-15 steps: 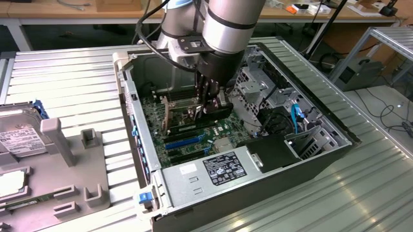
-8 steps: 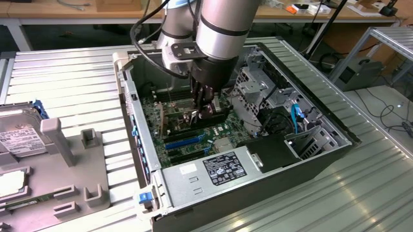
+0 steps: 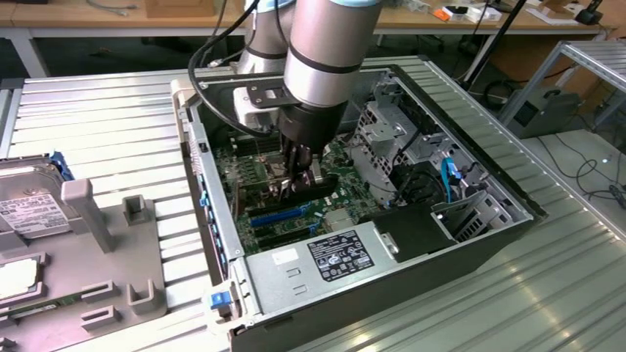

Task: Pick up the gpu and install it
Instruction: 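Insert the gpu into the slot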

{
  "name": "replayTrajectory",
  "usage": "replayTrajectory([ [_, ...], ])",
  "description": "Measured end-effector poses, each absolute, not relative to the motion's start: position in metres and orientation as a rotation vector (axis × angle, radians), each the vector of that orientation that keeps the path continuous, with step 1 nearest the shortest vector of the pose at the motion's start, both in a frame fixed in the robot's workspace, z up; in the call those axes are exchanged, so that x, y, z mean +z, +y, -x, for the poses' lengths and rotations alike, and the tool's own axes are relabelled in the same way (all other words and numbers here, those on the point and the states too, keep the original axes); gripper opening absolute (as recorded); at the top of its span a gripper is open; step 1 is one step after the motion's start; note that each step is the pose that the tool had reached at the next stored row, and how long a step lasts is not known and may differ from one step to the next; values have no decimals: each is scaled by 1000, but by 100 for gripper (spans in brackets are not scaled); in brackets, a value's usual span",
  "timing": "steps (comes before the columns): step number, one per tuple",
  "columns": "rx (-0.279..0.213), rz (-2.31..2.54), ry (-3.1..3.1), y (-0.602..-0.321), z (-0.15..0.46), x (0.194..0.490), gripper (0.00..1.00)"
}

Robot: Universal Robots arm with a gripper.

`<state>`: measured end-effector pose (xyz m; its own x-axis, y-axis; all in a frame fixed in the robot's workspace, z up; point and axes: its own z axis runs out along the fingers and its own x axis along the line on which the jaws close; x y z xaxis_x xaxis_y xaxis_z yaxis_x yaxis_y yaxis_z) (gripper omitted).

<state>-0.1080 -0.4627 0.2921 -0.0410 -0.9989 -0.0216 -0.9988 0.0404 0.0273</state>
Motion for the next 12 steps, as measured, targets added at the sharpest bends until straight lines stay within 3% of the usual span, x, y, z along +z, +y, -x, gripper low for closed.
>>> replayTrajectory([
  [12, -53, -2173, -2263, -463, 122, 276, 27],
])
